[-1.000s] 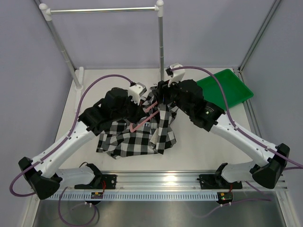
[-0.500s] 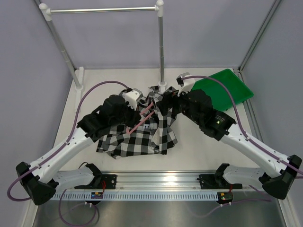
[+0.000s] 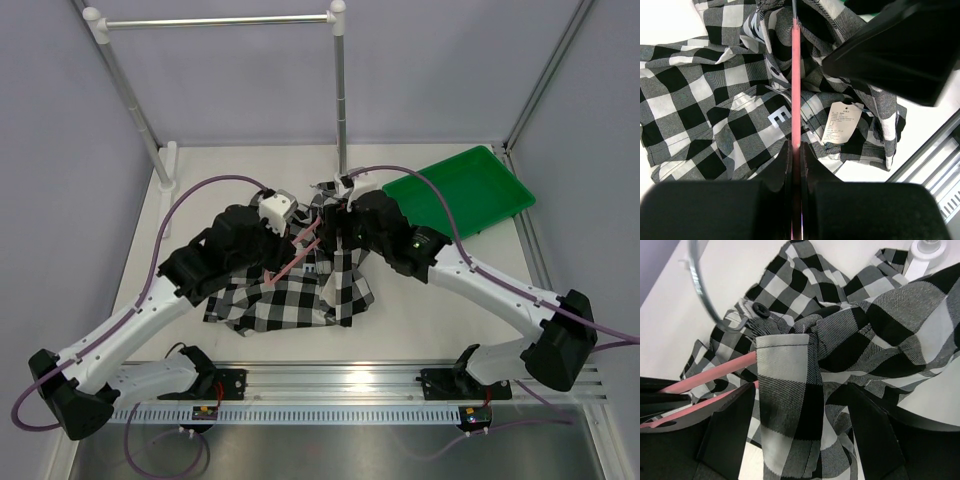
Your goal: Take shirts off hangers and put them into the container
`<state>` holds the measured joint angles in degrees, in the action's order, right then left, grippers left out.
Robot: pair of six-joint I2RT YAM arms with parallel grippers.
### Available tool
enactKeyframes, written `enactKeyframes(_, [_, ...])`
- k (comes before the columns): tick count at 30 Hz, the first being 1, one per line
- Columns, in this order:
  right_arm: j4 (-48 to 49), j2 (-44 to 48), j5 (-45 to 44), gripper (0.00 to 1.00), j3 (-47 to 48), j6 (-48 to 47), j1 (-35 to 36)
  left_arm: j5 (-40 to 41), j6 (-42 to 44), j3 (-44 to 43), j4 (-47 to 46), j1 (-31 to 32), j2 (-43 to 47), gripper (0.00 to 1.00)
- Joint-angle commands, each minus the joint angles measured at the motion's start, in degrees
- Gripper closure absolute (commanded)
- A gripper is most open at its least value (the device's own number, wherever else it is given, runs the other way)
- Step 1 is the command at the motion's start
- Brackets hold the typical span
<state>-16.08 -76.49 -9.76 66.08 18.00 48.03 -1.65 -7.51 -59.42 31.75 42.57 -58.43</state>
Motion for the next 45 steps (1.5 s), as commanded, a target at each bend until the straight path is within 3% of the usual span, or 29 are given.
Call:
enactKeyframes(1, [3.1, -1.6, 0.2, 0.21, 2.0, 0.7, 0.6, 0.7, 0.7, -0.1, -4.9, 0.2, 1.8, 1.00])
enactKeyframes(3, [3.7, -2.7, -0.7, 0.22, 2.1, 0.6, 0.6, 0.6, 0.7, -0.1, -4.9, 0.2, 2.1, 1.00])
enactKeyframes(6, [4.4, -3.8, -2.5, 0.35, 2.4, 0.4, 0.7, 0.2, 0.7, -0.1, -4.9, 0.2, 2.4, 1.00])
enactKeyframes(7, [4.4, -4.2, -2.9, 0.45, 2.6, 0.2, 0.6, 0.1, 0.7, -0.1, -4.9, 0.2, 2.4, 1.00])
enactKeyframes(10, [4.7, -4.3, -4.8, 0.64, 3.0, -0.1, 0.6, -0.5, 0.7, -0.1, -4.4, 0.2, 2.8, 1.00])
enactKeyframes(11, [4.7, -4.3, -6.0, 0.77, 3.1, -0.2, 0.6, -0.5, 0.7, -0.1, -4.2, 0.2, 3.0, 1.00])
enactKeyframes(14, [4.2, -4.2, -8.2, 0.97, 3.6, -0.5, 0.7, -0.7, 0.7, -0.2, -3.4, 0.2, 3.8, 1.00])
enactKeyframes(15, [3.9, -4.2, -8.5, 1.00, 4.1, -0.7, 0.6, -0.7, 0.7, -0.2, -3.1, 0.2, 3.9, 1.00])
enactKeyframes(29, [-0.1, -2.7, -16.6, 1.00, 8.6, -1.5, 0.6, -2.7, 1.2, -1.4, 7.0, 0.2, 8.5, 1.00])
enactKeyframes(45, [-2.6, -2.3, -19.2, 1.00, 9.5, -2.4, -1.4, -4.7, 0.9, -1.9, 18.9, 0.2, 21.8, 1.00])
